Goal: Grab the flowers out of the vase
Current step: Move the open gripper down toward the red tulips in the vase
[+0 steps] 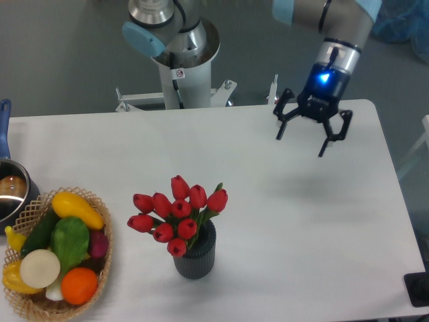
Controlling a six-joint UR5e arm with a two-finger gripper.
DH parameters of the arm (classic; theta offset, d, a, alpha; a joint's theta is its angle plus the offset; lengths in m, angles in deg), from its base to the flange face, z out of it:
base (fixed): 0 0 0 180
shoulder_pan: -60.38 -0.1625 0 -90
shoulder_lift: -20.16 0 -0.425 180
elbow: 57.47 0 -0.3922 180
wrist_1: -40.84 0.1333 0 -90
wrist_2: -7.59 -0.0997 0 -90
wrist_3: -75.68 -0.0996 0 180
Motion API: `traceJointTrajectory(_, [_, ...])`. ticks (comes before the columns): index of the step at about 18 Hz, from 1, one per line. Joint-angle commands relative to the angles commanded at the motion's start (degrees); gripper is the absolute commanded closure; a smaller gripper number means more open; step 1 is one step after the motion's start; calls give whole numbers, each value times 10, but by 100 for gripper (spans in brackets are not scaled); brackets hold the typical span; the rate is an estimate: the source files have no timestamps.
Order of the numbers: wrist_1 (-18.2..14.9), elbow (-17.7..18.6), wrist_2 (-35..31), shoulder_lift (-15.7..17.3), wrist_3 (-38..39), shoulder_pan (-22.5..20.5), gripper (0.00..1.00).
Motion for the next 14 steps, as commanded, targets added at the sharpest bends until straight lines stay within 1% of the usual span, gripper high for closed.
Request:
traceJointTrajectory(2, [0, -2, 39, -7, 1, 20, 0])
traceJointTrajectory(4, [1, 1, 64, -14, 1, 27, 0])
traceJointTrajectory(8, [2, 2, 69, -17, 1, 59, 0])
traceJointTrajectory(10, [3, -1, 70, -27, 0, 75, 0])
traceJointTrajectory(14, [3, -3, 69, -28, 1, 88, 0])
